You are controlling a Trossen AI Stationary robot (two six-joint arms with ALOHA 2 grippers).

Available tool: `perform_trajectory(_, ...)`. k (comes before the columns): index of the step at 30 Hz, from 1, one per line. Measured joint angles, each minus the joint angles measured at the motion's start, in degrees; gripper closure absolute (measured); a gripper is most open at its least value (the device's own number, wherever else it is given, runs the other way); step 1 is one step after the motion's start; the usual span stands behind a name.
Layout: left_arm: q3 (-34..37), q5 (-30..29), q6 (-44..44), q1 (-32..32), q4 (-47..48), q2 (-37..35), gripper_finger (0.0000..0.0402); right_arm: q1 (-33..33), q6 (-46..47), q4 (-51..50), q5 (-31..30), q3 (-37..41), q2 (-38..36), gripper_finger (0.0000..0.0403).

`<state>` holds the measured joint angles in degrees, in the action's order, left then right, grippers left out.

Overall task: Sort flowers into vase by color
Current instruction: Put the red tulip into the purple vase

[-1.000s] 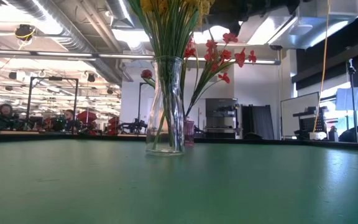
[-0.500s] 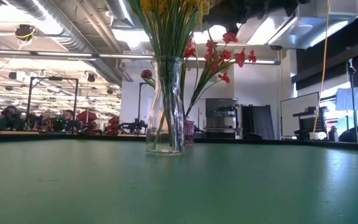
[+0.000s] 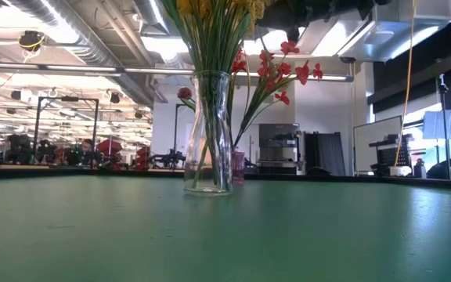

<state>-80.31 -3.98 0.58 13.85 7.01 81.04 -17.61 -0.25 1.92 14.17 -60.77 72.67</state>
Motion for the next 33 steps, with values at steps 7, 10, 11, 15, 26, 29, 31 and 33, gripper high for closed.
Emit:
perform_trajectory(7,0.0,-1.8,1.2,0.0,2.8,-4.4,0.0330,0.0,-1.9,1.8,-0.1,0.0,-4.2,0.0401)
perform_trajectory(10,0.0,-2.7,1.5,0.0,4.4,-6.3,0.0318,0.0,-3.2,2.0,-2.0,0.0,-6.6,0.0401)
perform_trajectory(11,0.0,-3.0,1.6,0.0,5.1,-6.5,0.0315,0.0,-3.7,2.2,-3.4,0.0,-7.2,0.0401)
perform_trajectory(15,0.0,-3.9,1.7,0.0,7.6,-7.3,0.0307,0.0,-5.2,7.0,-7.4,2.0,-10.0,0.0402)
perform_trajectory(26,0.1,-6.3,3.1,0.0,11.1,-7.3,0.0306,-7.2,-4.3,37.0,-12.3,21.6,-16.1,0.0402)
perform_trajectory(29,0.1,-6.3,3.2,0.0,11.1,-7.3,0.0306,-11.2,-4.2,43.3,-14.7,25.3,-15.9,0.0402)
perform_trajectory(31,0.1,-6.3,4.1,0.0,11.2,-7.3,0.0306,-14.2,-4.0,45.0,-14.7,25.9,-15.4,0.0403)
perform_trajectory(33,0.1,-6.3,4.9,0.6,11.2,-7.3,0.0306,-17.1,-3.4,44.6,-13.9,25.9,-14.1,0.0403)
